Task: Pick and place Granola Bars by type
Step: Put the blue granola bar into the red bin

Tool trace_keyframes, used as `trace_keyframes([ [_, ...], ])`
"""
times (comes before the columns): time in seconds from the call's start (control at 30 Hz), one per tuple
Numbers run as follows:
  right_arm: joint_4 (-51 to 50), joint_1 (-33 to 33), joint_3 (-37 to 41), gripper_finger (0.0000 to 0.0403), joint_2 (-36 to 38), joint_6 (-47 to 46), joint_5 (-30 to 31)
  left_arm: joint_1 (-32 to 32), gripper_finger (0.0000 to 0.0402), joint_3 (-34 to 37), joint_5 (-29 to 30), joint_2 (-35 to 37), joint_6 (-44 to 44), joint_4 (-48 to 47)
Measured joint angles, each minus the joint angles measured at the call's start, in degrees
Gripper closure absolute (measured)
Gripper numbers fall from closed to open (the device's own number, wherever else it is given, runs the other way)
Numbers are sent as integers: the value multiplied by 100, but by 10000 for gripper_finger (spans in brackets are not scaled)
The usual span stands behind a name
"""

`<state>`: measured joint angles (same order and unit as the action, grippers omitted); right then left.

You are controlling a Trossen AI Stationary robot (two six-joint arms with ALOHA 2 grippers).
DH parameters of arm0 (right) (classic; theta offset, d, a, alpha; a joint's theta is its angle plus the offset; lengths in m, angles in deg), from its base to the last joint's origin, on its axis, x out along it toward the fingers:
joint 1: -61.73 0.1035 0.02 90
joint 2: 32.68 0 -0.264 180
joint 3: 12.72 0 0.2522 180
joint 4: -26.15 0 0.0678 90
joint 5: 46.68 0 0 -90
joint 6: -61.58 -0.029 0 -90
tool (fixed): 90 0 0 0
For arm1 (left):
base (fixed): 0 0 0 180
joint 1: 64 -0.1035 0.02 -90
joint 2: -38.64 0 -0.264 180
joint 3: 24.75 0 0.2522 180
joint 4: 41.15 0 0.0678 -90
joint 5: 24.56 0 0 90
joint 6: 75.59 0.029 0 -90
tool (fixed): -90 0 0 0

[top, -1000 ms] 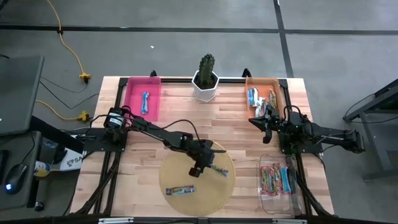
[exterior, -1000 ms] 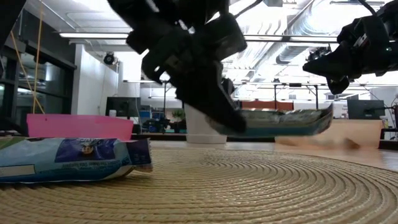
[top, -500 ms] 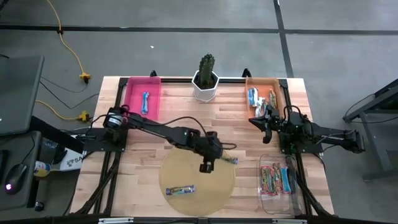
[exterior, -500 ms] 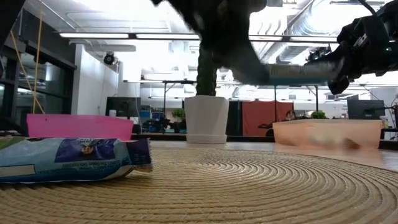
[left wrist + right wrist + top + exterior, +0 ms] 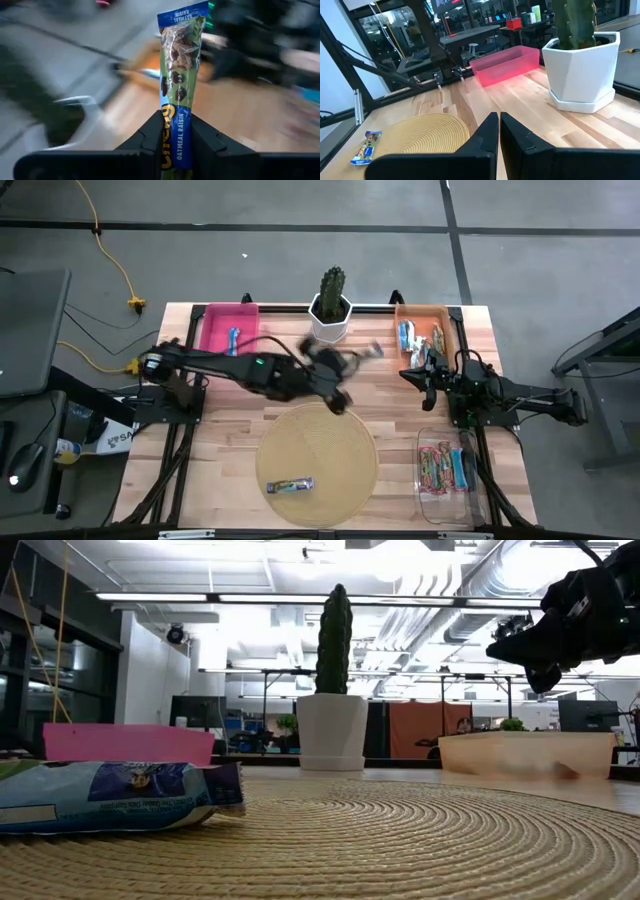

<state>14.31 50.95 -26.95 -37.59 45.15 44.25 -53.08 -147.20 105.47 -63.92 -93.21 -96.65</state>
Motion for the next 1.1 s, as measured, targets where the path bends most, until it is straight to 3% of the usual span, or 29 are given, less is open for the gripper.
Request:
trace_keyframes([
  [0.27,-7,1,0,402,-75,-1,-19,-3,340,-345,2503,457,-1107,-1183],
  [0.47,-5,2,0,402,-116,0,-35,-72,340,-351,3235,674,-2397,-2341],
  [0.67,-5,0,0,402,-120,-2,-30,-455,340,-340,3198,797,-4850,-4817],
  [0.7,-3,0,0,402,-120,-2,-29,-561,340,-301,3103,810,-5115,-4853],
  [0.8,-5,0,0,402,-120,-2,-28,-917,340,-50,2703,989,-4771,-4694],
  [1.1,-4,2,0,402,-120,-1,-28,-2008,340,738,1939,1213,-5312,-4828],
])
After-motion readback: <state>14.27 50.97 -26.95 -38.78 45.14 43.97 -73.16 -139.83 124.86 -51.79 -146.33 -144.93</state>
